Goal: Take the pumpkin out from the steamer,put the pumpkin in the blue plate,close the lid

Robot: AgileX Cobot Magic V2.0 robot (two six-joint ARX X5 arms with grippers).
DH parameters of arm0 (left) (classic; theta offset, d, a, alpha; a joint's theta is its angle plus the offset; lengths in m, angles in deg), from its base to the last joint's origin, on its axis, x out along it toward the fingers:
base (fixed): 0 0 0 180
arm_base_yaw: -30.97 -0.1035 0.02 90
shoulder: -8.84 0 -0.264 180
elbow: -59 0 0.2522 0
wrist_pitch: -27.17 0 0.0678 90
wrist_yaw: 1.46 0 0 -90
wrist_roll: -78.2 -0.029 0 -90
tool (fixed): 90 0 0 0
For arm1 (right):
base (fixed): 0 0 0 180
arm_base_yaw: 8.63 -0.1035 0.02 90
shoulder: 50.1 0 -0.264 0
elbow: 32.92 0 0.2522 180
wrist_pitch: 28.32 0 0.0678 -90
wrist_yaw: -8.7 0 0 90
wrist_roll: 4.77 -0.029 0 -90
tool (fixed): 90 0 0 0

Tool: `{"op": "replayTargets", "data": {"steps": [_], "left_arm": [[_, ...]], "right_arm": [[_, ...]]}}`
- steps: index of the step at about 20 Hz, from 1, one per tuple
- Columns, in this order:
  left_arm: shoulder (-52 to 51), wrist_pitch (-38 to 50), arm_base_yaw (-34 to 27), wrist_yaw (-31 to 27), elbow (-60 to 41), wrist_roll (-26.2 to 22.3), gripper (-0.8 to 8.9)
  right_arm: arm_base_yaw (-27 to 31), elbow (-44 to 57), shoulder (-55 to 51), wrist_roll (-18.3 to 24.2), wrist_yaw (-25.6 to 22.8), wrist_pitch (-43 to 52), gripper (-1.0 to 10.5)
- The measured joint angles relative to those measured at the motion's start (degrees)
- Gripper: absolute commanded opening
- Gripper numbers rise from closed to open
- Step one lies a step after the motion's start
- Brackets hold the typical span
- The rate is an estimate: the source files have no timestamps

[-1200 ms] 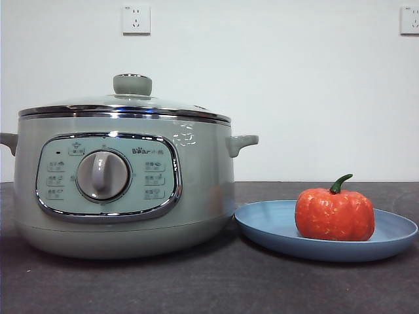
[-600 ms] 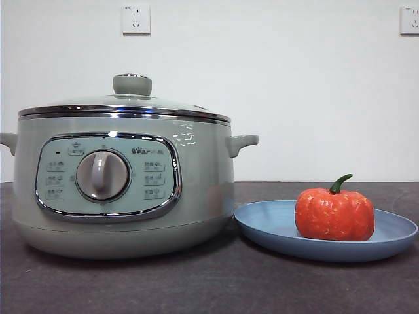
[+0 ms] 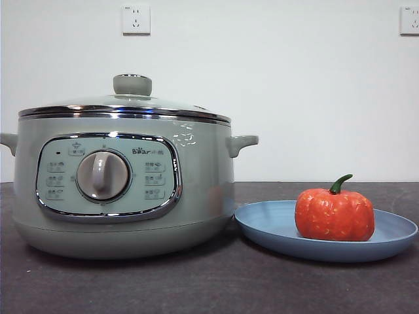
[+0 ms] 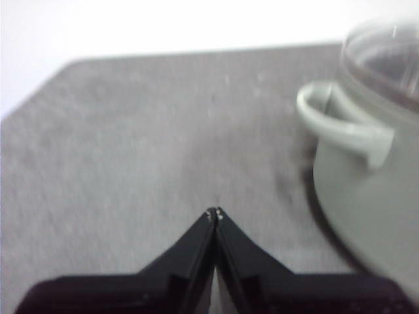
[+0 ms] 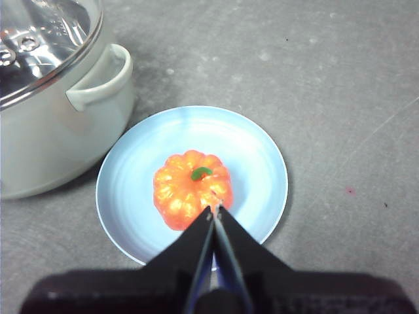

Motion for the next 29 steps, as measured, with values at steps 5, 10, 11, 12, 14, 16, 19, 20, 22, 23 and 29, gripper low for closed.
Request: {"op": "replayTargets", "data": {"steps": [5, 10, 11, 12, 14, 16, 19, 20, 22, 23, 29], "left_arm": [[0.09, -0.15, -0.39, -0.02, -0.04, 0.42, -0.03], [0.09, -0.17, -0.39, 0.0, -0.04, 0.44, -0.03], [0.09, -0.15, -0.39, 0.0, -0.04, 0.42, -0.03], [0.09, -0.15, -0.39, 0.0, -0.04, 0.44, -0.03], [0.09, -0.15, -0.39, 0.0, -0.04, 0.42, -0.03], [0.09, -0.15, -0.39, 0.0, -0.04, 0.42, -0.03], [0.09, -0.15, -0.39, 0.0, -0.04, 0.42, -0.03], [0.09, -0.15, -0.39, 0.0, -0.04, 0.44, -0.03], [0.09, -0.15, -0.39, 0.0, -0.04, 0.44, -0.03], [0.09, -0.15, -0.39, 0.0, -0.04, 0.42, -0.03], [0.09, -0.15, -0.39, 0.02, -0.04, 0.44, -0.03]], "right_arm": [[0.02, 0.0, -0.04, 0.0, 0.0, -0.44, 0.0], [0.02, 0.0, -0.04, 0.0, 0.0, -0.44, 0.0], [0.02, 0.0, -0.04, 0.0, 0.0, -0.44, 0.0], [0.02, 0.0, -0.04, 0.0, 0.0, -0.44, 0.0], [0.02, 0.0, -0.04, 0.0, 0.0, -0.46, 0.0], [0.02, 0.0, -0.04, 0.0, 0.02, -0.44, 0.0], [0.02, 0.0, -0.04, 0.0, 0.0, -0.44, 0.0], [0.02, 0.0, -0.04, 0.0, 0.0, -0.46, 0.0], [0.02, 0.0, -0.09, 0.09, 0.0, -0.92, 0.0], [0.09, 0.0, -0.68, 0.28, -0.07, -1.09, 0.0], [15.34, 10.38, -15.69, 5.42, 4.31, 15.06, 0.0]]}}
